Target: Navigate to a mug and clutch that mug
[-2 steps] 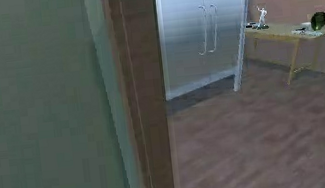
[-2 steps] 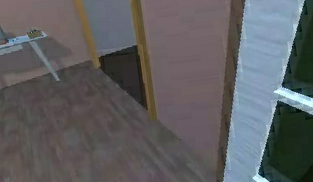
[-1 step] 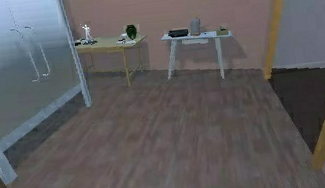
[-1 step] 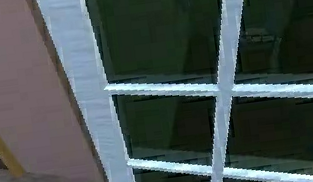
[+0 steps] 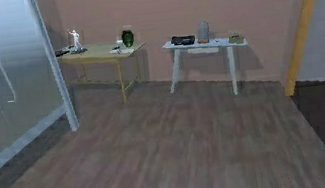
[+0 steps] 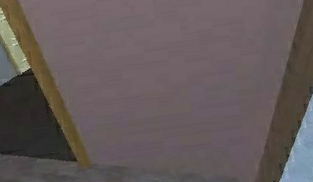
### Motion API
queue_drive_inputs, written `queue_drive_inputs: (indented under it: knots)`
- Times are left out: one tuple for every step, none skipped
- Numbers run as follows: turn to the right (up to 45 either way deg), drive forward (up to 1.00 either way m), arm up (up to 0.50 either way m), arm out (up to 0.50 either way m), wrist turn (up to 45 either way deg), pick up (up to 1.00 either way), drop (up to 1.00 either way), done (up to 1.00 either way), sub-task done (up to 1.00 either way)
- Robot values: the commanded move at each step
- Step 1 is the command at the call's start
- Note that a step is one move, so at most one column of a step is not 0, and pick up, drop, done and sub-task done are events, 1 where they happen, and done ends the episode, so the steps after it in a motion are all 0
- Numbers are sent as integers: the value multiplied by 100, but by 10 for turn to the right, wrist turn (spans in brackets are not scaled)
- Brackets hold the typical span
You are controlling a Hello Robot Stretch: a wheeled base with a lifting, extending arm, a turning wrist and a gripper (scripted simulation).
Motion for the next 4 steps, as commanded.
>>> queue_drive_inputs:
  knots:
    - [390, 0, 0, 0, 0, 0, 0, 0, 0]
    - [0, 100, 0, 0, 0, 0, 0, 0, 0]
    - [90, 0, 0, 0, 0, 0, 0, 0, 0]
    - [0, 35, 0, 0, 0, 0, 0, 0, 0]
